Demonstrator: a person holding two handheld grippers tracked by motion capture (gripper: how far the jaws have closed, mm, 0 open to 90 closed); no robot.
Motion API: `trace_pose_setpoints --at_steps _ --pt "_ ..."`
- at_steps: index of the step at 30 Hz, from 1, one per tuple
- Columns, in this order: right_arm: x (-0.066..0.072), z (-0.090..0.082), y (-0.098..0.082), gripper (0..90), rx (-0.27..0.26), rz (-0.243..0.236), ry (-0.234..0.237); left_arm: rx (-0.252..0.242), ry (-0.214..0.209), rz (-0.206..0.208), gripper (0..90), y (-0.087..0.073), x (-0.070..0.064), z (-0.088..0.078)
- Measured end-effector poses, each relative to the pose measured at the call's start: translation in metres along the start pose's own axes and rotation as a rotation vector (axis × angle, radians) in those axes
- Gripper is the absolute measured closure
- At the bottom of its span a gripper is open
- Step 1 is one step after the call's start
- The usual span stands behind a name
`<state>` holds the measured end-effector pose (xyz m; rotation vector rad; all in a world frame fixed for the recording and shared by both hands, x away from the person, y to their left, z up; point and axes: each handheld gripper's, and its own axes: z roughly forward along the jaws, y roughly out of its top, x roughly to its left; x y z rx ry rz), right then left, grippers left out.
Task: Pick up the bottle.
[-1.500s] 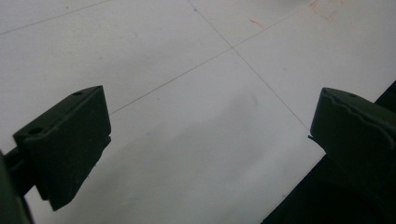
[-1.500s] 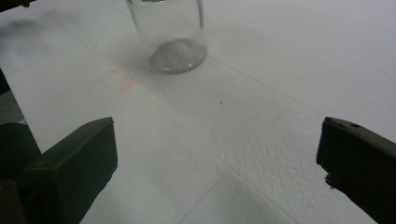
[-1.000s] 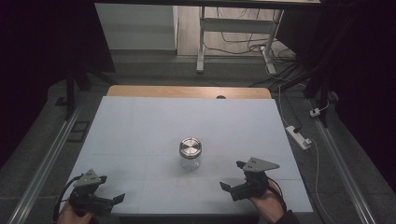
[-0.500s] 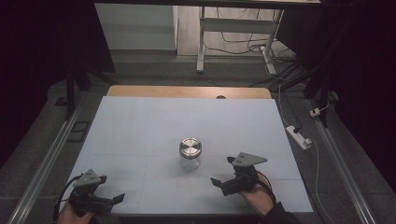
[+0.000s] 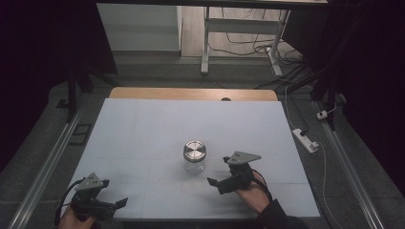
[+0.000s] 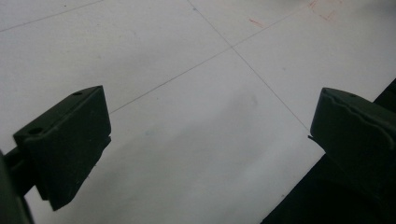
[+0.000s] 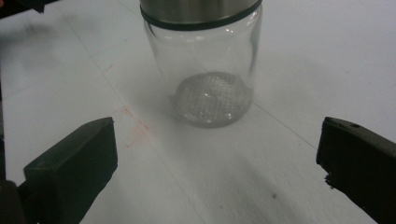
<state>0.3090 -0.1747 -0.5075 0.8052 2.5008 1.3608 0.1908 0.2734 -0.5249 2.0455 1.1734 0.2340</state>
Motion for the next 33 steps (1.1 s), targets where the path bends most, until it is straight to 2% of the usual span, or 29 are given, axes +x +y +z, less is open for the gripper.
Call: trace_pose_setpoints --at_steps 2,9,12,16,20,25,33 --pt "-0.001 0.003 0.002 0.0 -0.009 0.021 0.023 0.000 0.000 0.000 0.0 0.000 0.000 0.000" --pt "-0.002 0.017 0.010 0.0 0.013 0.031 0.021 0.001 -0.001 -0.001 0.0 0.000 0.000 0.000" --pt "-0.002 0.023 0.014 0.0 0.022 0.010 -0.001 0.000 -0.002 -0.002 0.0 0.000 0.000 0.000" --pt "-0.003 0.030 0.016 0.0 0.027 0.009 -0.004 0.001 -0.003 -0.002 0.0 0.000 0.000 0.000" --pt "-0.002 0.042 0.020 0.0 0.043 -0.022 -0.013 -0.001 -0.003 -0.003 0.0 0.000 0.000 0.000" --pt "-0.002 0.053 0.023 0.0 0.065 -0.028 0.007 0.000 -0.004 -0.002 0.0 0.000 0.001 0.000" --pt "-0.001 0.068 0.029 0.0 0.069 -0.040 0.014 0.002 -0.007 -0.003 0.0 0.000 0.001 0.000"
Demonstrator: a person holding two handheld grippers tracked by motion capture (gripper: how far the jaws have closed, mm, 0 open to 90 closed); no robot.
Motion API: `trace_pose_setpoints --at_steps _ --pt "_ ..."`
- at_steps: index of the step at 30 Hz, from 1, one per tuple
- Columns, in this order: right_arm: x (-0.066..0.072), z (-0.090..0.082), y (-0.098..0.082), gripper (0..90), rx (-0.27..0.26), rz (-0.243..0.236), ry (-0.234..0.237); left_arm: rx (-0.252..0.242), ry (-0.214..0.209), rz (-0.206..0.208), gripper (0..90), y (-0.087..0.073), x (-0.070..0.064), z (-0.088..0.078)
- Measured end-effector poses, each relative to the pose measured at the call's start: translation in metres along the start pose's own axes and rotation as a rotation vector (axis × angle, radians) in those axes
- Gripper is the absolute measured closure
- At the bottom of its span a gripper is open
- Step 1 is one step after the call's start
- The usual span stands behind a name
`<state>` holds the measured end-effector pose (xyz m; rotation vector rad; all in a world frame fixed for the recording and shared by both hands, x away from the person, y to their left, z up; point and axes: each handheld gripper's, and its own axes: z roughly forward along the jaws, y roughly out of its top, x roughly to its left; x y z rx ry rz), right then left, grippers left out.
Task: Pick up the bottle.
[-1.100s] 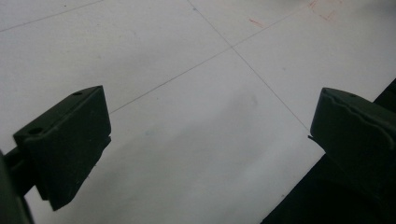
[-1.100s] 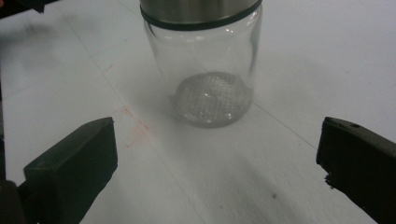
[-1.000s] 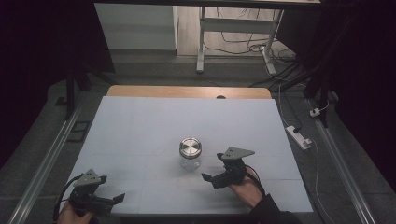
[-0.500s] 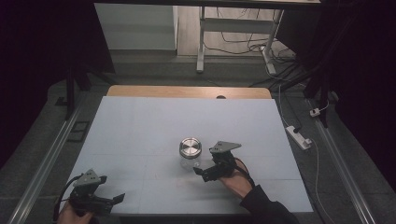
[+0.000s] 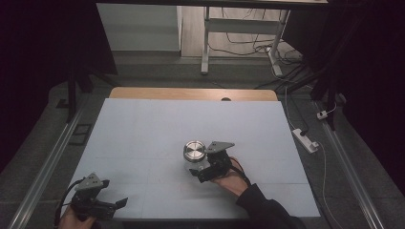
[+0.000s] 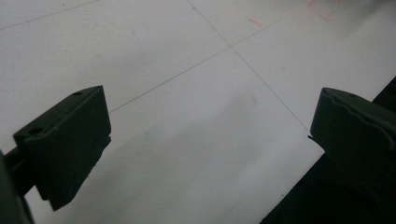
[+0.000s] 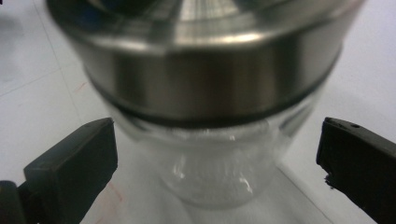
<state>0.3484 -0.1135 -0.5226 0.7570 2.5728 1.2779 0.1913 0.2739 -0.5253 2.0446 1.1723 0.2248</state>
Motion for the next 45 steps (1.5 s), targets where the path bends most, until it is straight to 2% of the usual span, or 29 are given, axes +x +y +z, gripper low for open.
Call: trace_pose_setpoints --at_steps 6,17,19,24,26,45 --pt "0.001 0.009 0.005 0.0 -0.004 -0.003 0.016 0.000 -0.001 0.000 0.0 0.000 0.000 0.000" --pt "0.001 0.017 0.008 1.3 -0.004 -0.034 0.001 0.003 -0.001 0.000 0.0 0.000 0.000 0.000" --pt "0.001 0.017 0.008 4.2 -0.017 -0.046 0.013 0.003 0.000 0.001 0.0 0.000 0.000 0.000" --pt "0.001 0.015 0.009 11.2 -0.039 -0.062 0.004 0.003 -0.001 0.000 0.0 0.000 0.000 0.000" --pt "0.003 0.014 0.009 13.9 -0.045 -0.087 0.001 0.004 -0.001 0.001 0.0 0.000 0.000 0.000" --pt "0.008 0.011 0.011 14.9 -0.048 -0.121 -0.019 0.006 -0.005 0.009 0.0 0.000 -0.001 0.000"
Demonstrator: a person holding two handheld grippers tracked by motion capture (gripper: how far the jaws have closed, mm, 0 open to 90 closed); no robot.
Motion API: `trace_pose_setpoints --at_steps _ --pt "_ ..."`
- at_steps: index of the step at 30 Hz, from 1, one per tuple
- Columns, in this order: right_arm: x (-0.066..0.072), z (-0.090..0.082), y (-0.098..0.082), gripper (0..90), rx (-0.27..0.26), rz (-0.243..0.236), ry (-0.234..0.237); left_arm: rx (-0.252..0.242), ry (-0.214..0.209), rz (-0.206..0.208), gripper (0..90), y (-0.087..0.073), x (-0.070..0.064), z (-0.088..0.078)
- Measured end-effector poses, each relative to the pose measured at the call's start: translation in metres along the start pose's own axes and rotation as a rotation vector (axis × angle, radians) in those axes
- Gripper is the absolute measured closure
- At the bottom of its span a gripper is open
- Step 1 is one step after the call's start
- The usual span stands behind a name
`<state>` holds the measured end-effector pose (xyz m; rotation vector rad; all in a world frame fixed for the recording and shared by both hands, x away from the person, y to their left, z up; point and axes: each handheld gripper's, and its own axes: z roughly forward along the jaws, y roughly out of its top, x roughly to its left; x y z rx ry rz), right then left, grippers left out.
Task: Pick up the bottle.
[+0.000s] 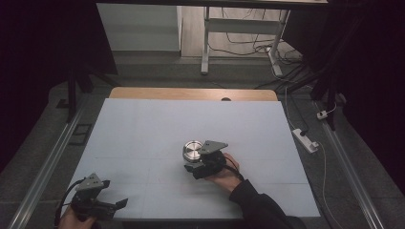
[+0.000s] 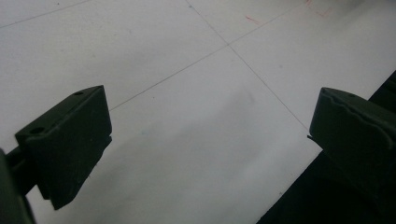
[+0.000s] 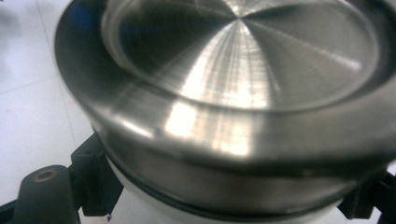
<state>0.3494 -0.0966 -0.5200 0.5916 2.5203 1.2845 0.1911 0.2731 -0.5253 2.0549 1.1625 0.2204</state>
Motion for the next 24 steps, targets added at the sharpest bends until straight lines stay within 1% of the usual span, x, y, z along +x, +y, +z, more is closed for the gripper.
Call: trace_pose_setpoints --at_steps 8,12,20,24 --pt "0.000 -0.009 0.006 14.9 -0.011 0.014 0.018 0.000 -0.002 0.000 0.0 0.000 0.000 0.000" --pt "0.001 -0.013 0.009 14.9 -0.013 0.009 0.024 0.000 -0.003 0.002 0.0 0.000 0.000 0.000" --pt "0.007 -0.027 0.017 14.9 -0.026 0.015 0.039 0.001 -0.004 0.001 0.0 0.000 0.000 0.000" --pt "0.010 -0.034 0.019 14.9 -0.037 0.006 0.042 0.002 -0.004 0.001 0.0 0.000 0.000 0.000"
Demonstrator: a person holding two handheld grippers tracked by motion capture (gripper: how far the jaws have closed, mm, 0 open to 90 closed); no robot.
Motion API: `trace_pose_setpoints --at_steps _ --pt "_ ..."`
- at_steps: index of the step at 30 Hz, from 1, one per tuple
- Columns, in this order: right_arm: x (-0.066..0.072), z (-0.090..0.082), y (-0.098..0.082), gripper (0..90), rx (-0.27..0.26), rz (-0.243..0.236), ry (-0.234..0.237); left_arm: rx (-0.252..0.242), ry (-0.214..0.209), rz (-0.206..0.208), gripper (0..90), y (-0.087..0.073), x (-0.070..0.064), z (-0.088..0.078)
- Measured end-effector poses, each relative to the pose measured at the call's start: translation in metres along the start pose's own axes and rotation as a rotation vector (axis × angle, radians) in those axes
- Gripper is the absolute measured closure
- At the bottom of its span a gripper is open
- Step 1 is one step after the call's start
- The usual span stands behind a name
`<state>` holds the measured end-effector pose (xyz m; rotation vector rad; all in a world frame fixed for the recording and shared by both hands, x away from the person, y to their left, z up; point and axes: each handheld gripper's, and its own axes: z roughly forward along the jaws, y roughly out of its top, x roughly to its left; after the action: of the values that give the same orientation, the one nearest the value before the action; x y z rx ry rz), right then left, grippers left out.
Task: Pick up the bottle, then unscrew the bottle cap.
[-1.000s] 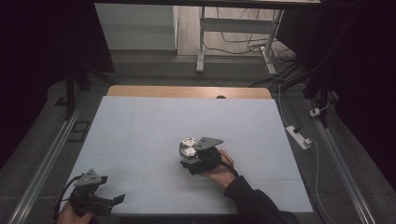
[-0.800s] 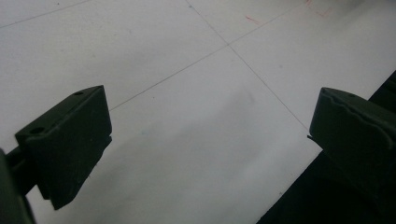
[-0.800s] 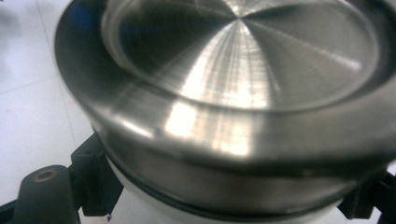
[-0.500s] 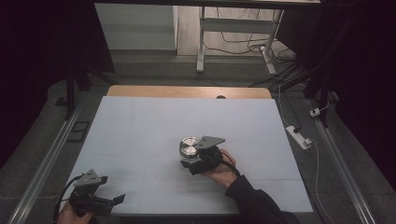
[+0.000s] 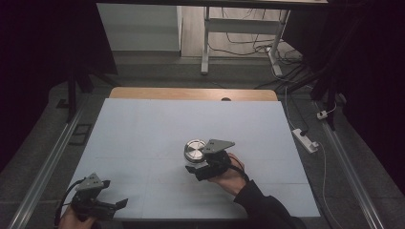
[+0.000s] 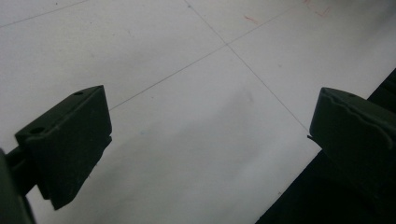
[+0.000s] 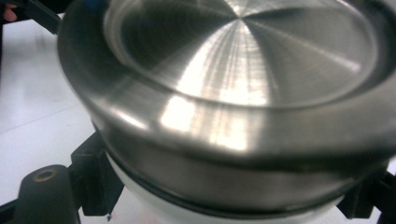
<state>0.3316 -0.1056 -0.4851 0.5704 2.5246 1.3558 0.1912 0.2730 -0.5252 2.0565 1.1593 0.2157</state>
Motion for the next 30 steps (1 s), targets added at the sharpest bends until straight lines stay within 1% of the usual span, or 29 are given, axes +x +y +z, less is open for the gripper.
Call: trace_pose_setpoints --at_steps 3,9,12,17,21,23,27,30 --pt "0.003 -0.005 0.002 14.9 -0.001 0.009 0.006 0.000 -0.002 -0.001 0.0 0.000 0.000 0.000" --pt "0.011 -0.012 0.006 14.9 0.006 0.000 0.013 -0.001 -0.006 -0.003 0.0 0.000 0.001 0.000" --pt "0.016 -0.014 0.007 14.9 0.005 -0.001 0.026 -0.001 -0.007 -0.004 0.0 0.000 0.001 0.000" --pt "0.021 -0.014 0.008 14.9 0.013 -0.010 0.033 -0.002 -0.009 -0.004 0.0 0.000 0.001 0.000" --pt "0.022 -0.014 0.007 14.9 0.016 -0.010 0.037 0.003 -0.008 0.006 0.0 0.000 -0.001 0.000" --pt "0.022 -0.014 0.007 14.9 0.017 -0.011 0.037 0.004 -0.010 0.005 0.0 0.001 0.000 0.001" --pt "0.021 -0.015 0.007 14.9 0.013 -0.015 0.036 -0.003 -0.029 -0.010 0.0 0.001 0.002 0.000" --pt "0.021 -0.015 0.007 14.9 0.012 -0.015 0.034 -0.016 -0.046 -0.007 0.0 0.002 0.001 0.000"
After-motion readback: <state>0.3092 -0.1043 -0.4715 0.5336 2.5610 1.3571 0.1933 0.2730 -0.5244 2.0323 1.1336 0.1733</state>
